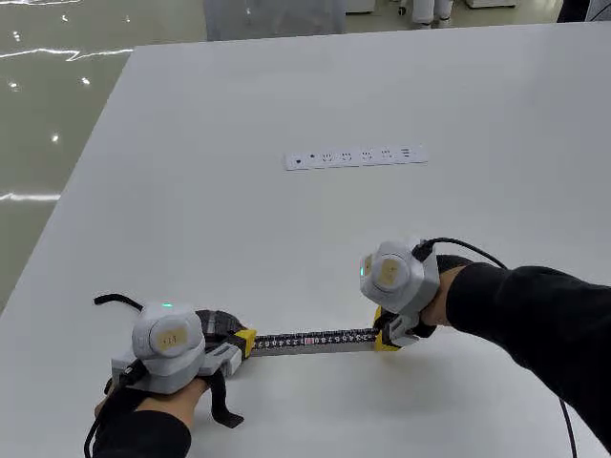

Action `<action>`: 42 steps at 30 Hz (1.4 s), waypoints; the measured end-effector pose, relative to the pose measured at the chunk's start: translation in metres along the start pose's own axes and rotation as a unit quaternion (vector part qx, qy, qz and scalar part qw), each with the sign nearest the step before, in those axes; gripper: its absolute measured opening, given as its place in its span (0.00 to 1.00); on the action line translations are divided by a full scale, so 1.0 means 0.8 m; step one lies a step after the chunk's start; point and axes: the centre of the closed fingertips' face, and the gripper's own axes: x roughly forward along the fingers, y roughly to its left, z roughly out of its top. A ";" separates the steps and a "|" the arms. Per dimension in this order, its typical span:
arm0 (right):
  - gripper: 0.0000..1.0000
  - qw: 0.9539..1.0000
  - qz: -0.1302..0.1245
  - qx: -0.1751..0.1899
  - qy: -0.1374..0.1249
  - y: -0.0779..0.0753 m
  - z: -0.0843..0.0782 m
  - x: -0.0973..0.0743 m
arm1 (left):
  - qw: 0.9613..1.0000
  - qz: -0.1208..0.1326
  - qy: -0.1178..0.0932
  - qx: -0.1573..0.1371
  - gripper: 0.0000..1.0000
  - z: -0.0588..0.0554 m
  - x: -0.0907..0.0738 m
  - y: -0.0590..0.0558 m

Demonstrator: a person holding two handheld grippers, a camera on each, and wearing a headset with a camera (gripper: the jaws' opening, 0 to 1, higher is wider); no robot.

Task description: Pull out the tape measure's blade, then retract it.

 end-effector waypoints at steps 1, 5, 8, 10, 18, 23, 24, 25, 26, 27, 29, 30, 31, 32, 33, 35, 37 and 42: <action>0.09 1.000 0.000 -0.001 0.000 0.000 0.000 0.000 | 1.000 0.000 0.000 0.000 0.60 0.000 0.000 0.000; 0.09 1.000 0.000 -0.002 0.001 0.000 0.002 0.001 | 1.000 0.000 0.000 0.000 0.60 0.000 0.000 0.000; 0.09 1.000 0.000 -0.003 0.001 0.000 0.003 0.001 | 1.000 0.000 0.001 0.000 0.60 0.000 0.000 0.000; 0.09 1.000 0.000 -0.002 0.001 0.000 0.003 0.002 | 1.000 0.000 0.001 0.000 0.60 0.000 0.000 -0.001; 0.09 1.000 0.002 -0.002 0.000 0.001 0.007 0.003 | 1.000 0.000 0.002 0.000 0.60 0.000 0.000 0.000; 0.09 1.000 0.003 -0.005 0.000 0.002 0.008 0.003 | 1.000 0.000 0.002 -0.001 0.60 0.000 -0.001 0.000; 0.09 1.000 0.004 -0.005 -0.001 0.002 0.009 0.003 | 1.000 0.000 0.002 -0.001 0.60 0.000 -0.001 0.000; 0.09 1.000 0.004 -0.007 -0.002 0.001 0.009 0.003 | 1.000 0.000 0.002 -0.001 0.60 0.000 -0.001 0.000; 0.09 1.000 0.003 -0.010 -0.002 0.001 0.009 0.003 | 1.000 0.000 0.002 -0.001 0.60 0.000 -0.001 0.000; 0.09 1.000 0.003 -0.010 -0.003 0.001 0.010 0.003 | 1.000 0.000 0.003 -0.001 0.60 0.000 -0.001 0.000; 0.09 1.000 0.003 -0.008 -0.003 0.001 0.010 0.003 | 1.000 0.000 0.002 -0.001 0.60 0.000 -0.001 0.000; 0.09 1.000 0.003 -0.007 -0.004 0.001 0.011 0.003 | 1.000 0.000 0.003 -0.001 0.60 0.000 0.000 0.000; 0.09 1.000 0.003 -0.007 -0.004 0.001 0.011 0.003 | 1.000 0.000 0.003 -0.001 0.60 0.000 0.000 0.000; 0.09 1.000 0.003 -0.010 -0.005 0.001 0.011 0.003 | 1.000 0.000 0.003 -0.001 0.60 0.000 0.000 0.000; 0.09 1.000 0.003 -0.012 -0.005 0.001 0.012 0.004 | 1.000 0.000 0.003 -0.001 0.60 0.000 0.000 0.000; 0.09 1.000 0.002 -0.011 -0.005 0.000 0.013 0.005 | 1.000 0.000 0.003 -0.001 0.60 0.000 0.000 0.000; 0.09 1.000 0.002 -0.010 -0.005 0.000 0.013 0.005 | 1.000 0.000 0.003 -0.001 0.60 0.000 0.000 0.000; 0.09 1.000 0.000 -0.010 -0.004 0.000 0.016 0.006 | 1.000 0.000 0.003 -0.001 0.60 0.000 -0.001 0.000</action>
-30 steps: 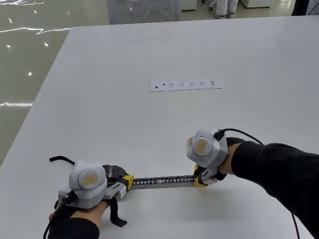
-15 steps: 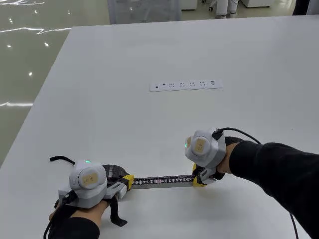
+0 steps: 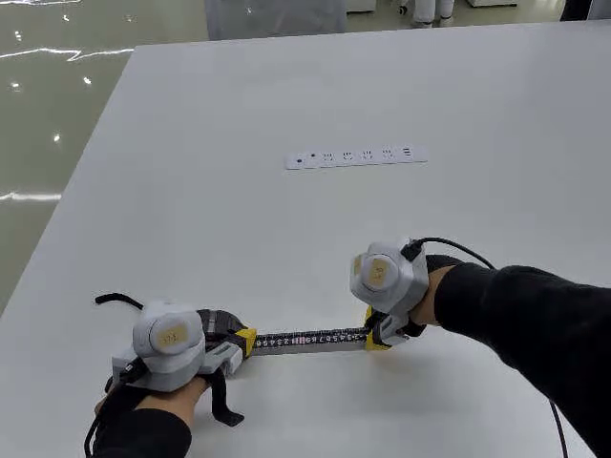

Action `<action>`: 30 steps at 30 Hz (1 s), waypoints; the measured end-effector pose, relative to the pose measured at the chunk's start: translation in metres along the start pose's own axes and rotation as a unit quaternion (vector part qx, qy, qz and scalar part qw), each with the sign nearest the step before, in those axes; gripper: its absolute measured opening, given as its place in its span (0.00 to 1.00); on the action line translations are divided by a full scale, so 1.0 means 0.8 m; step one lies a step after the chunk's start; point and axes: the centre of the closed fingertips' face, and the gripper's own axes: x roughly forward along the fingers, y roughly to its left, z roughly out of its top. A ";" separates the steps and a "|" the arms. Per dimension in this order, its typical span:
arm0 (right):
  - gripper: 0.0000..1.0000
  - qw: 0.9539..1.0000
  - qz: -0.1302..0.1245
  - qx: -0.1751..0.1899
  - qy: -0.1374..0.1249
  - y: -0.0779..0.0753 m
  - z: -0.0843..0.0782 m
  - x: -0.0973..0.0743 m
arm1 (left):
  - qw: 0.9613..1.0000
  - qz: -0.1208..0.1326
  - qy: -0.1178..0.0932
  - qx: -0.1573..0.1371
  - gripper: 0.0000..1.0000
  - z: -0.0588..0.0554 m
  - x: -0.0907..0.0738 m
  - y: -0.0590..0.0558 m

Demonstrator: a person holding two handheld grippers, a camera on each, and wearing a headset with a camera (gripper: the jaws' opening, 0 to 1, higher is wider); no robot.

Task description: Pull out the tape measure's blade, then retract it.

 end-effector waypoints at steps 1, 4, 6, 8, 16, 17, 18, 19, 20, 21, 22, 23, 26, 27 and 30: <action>0.09 1.000 -0.001 -0.003 0.000 0.000 0.001 0.001 | 1.000 0.000 0.000 0.000 0.60 0.000 0.000 0.000; 0.09 1.000 -0.002 0.000 0.000 0.000 0.001 0.001 | 1.000 0.000 -0.001 0.000 0.60 0.000 0.000 0.000; 0.09 1.000 -0.001 0.000 0.000 -0.001 0.002 0.001 | 1.000 0.000 0.000 0.000 0.60 0.000 0.000 0.000; 0.09 1.000 0.000 0.002 0.000 -0.001 0.003 0.002 | 1.000 0.000 0.000 0.000 0.60 0.000 0.000 0.000; 0.09 1.000 0.003 0.000 0.003 -0.001 0.006 0.003 | 1.000 0.000 0.000 0.000 0.60 0.000 0.001 0.000; 0.09 1.000 0.004 0.000 0.002 -0.001 0.007 0.003 | 1.000 0.000 0.000 0.000 0.60 0.000 0.001 0.001; 0.09 1.000 0.004 0.001 0.002 -0.001 0.007 0.003 | 1.000 0.000 -0.001 0.000 0.60 0.000 0.001 0.001; 0.09 1.000 0.004 0.001 0.002 0.000 0.007 0.003 | 1.000 0.000 -0.001 0.000 0.60 0.000 0.001 0.001; 0.09 1.000 0.003 0.001 0.002 0.000 0.008 0.003 | 1.000 0.000 -0.001 0.000 0.60 0.000 0.001 0.001; 0.09 1.000 0.003 0.000 0.002 0.000 0.008 0.004 | 1.000 0.000 -0.001 0.000 0.60 0.000 0.001 0.001; 0.09 1.000 0.002 -0.001 0.002 0.000 0.009 0.004 | 1.000 0.000 -0.001 0.000 0.60 0.000 0.001 0.001; 0.09 1.000 0.003 0.000 0.002 0.001 0.009 0.004 | 1.000 0.000 -0.001 0.000 0.60 0.000 0.001 0.001; 0.09 1.000 0.003 0.000 0.001 0.001 0.010 0.004 | 1.000 0.000 0.000 0.000 0.60 0.000 0.001 0.001; 0.09 1.000 0.002 0.001 0.001 0.001 0.011 0.005 | 1.000 0.000 0.000 0.000 0.60 0.000 0.001 0.001; 0.09 1.000 0.003 0.002 0.002 0.002 0.012 0.005 | 1.000 0.000 -0.001 -0.001 0.60 0.000 0.001 0.001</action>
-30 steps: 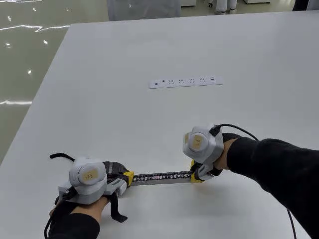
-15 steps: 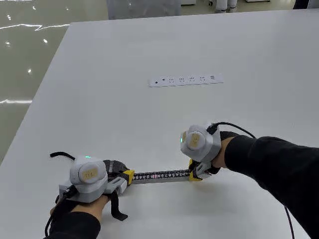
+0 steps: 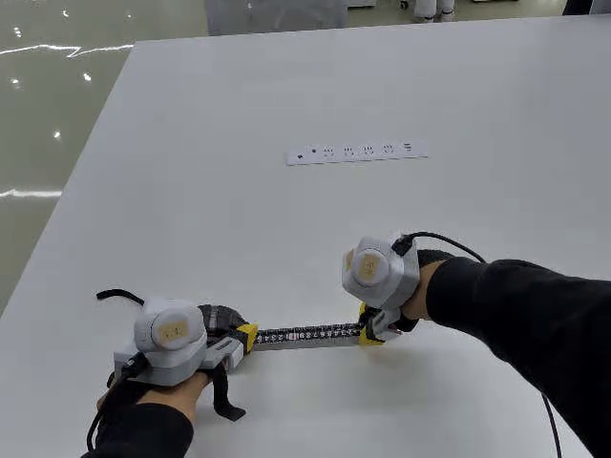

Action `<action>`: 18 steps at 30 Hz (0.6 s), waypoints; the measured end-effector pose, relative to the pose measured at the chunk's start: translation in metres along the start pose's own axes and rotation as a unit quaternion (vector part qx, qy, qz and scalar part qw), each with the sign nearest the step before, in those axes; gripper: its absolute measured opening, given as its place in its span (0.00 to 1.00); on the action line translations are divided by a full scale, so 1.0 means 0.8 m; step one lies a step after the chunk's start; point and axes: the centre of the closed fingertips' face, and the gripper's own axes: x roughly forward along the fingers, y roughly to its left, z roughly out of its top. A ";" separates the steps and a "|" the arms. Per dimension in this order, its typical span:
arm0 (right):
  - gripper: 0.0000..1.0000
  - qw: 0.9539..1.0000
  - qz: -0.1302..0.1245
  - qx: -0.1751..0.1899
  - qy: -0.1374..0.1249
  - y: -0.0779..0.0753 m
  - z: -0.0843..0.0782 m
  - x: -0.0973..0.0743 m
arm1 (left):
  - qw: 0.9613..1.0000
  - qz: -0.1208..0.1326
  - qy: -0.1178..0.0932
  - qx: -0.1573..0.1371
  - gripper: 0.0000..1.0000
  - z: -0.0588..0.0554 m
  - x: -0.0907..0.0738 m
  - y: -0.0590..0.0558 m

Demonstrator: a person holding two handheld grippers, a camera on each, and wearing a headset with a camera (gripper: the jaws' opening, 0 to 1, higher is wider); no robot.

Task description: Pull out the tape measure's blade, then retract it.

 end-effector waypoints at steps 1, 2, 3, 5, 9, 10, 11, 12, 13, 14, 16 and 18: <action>0.09 1.000 0.000 0.000 0.000 0.000 0.001 0.000 | 1.000 0.000 0.000 0.000 0.60 0.000 0.000 0.000; 0.09 1.000 0.000 0.000 0.001 0.000 0.001 0.000 | 1.000 0.000 0.000 0.000 0.60 0.000 0.000 0.000; 0.09 1.000 0.000 -0.002 0.001 0.000 0.001 0.000 | 1.000 0.000 0.000 0.000 0.60 0.000 0.000 0.000; 0.09 1.000 0.000 -0.004 0.001 0.000 0.002 0.001 | 1.000 0.000 0.000 0.000 0.60 0.000 0.000 0.000; 0.09 1.000 0.001 -0.001 0.000 -0.001 0.004 0.001 | 1.000 0.000 0.000 0.000 0.60 0.000 0.000 0.000; 0.09 1.000 0.001 -0.002 0.000 -0.001 0.004 0.001 | 1.000 0.000 0.000 0.000 0.60 0.000 0.000 0.000; 0.09 1.000 0.001 -0.003 0.001 -0.001 0.004 0.001 | 1.000 0.000 0.000 0.000 0.60 0.000 0.000 0.000; 0.09 1.000 0.001 -0.003 0.001 -0.001 0.005 0.001 | 1.000 0.000 0.000 0.000 0.60 0.000 0.000 0.000; 0.09 1.000 0.002 -0.003 0.001 -0.001 0.005 0.002 | 1.000 -0.001 0.000 0.000 0.60 0.000 0.000 0.000; 0.09 1.000 0.002 -0.002 0.002 -0.001 0.005 0.002 | 1.000 -0.001 0.000 0.000 0.60 0.000 0.000 0.000; 0.09 1.000 0.002 -0.002 0.002 -0.001 0.006 0.003 | 1.000 0.000 -0.001 0.000 0.60 0.000 -0.001 0.000; 0.09 1.000 0.002 -0.003 0.002 -0.001 0.007 0.003 | 1.000 -0.001 0.000 0.000 0.60 0.000 -0.001 0.000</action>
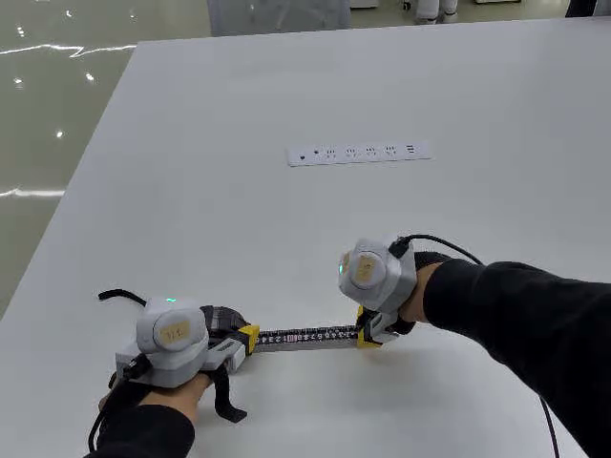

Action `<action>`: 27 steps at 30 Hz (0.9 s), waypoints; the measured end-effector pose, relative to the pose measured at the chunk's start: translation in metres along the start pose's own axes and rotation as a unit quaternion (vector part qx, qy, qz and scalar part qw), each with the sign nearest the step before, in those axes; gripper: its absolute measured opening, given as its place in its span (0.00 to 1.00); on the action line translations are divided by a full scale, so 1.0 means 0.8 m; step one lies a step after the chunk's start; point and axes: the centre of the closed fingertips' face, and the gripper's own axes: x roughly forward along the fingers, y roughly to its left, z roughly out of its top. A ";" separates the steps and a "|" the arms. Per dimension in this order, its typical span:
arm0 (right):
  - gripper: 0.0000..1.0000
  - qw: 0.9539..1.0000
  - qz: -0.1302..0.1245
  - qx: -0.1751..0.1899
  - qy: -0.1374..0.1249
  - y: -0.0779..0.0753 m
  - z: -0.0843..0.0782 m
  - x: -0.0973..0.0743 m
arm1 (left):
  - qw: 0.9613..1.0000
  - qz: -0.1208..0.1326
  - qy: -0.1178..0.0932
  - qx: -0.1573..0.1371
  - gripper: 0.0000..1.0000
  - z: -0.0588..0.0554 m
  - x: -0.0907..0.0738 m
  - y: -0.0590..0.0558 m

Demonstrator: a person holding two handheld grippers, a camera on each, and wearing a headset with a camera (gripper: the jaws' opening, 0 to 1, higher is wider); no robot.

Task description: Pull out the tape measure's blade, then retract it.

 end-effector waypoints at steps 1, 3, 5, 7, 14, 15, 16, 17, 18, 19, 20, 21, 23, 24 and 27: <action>0.09 1.000 0.000 -0.001 0.000 0.000 0.000 0.000 | 1.000 0.000 0.000 0.000 0.60 0.000 0.000 0.000; 0.09 1.000 0.000 -0.004 0.000 0.000 0.001 0.000 | 1.000 0.000 0.000 0.000 0.60 0.000 0.000 0.000; 0.09 1.000 0.000 -0.002 -0.001 0.000 0.002 0.001 | 1.000 0.000 0.000 0.000 0.60 0.000 0.000 0.000; 0.09 1.000 0.000 0.003 -0.002 -0.001 0.003 0.001 | 1.000 0.000 0.000 0.000 0.60 0.000 0.000 0.000; 0.09 1.000 -0.001 0.000 0.000 -0.001 0.006 0.003 | 1.000 0.000 0.002 0.001 0.60 0.000 0.000 0.000; 0.09 1.000 -0.001 0.001 0.000 -0.001 0.006 0.003 | 1.000 -0.001 0.002 0.001 0.60 0.000 0.000 0.000; 0.09 1.000 -0.001 0.001 -0.001 -0.001 0.007 0.004 | 1.000 -0.001 0.001 0.001 0.60 0.000 0.000 0.000; 0.09 1.000 -0.001 0.001 -0.001 -0.001 0.007 0.004 | 1.000 -0.001 0.002 0.001 0.60 0.000 0.000 0.000; 0.09 1.000 -0.001 0.001 -0.001 -0.001 0.007 0.004 | 1.000 -0.001 0.002 0.001 0.60 0.000 0.000 0.000; 0.09 1.000 -0.002 0.001 -0.002 0.000 0.008 0.004 | 1.000 -0.001 0.002 0.001 0.60 0.000 0.000 0.000; 0.09 1.000 -0.002 0.001 -0.002 0.000 0.008 0.004 | 1.000 -0.001 0.002 0.001 0.60 0.000 0.000 0.000; 0.09 1.000 -0.003 0.001 -0.002 -0.001 0.008 0.004 | 1.000 -0.001 0.002 0.001 0.60 0.000 0.000 0.000; 0.09 1.000 -0.002 0.001 -0.005 0.000 0.009 0.004 | 1.000 -0.001 0.002 0.001 0.60 0.000 0.000 0.000; 0.09 1.000 -0.002 0.002 -0.005 0.000 0.010 0.005 | 1.000 -0.001 0.002 0.001 0.60 0.000 0.000 0.000; 0.08 1.000 -0.003 0.003 -0.007 0.000 0.011 0.005 | 1.000 -0.002 0.002 0.001 0.60 0.000 0.000 -0.001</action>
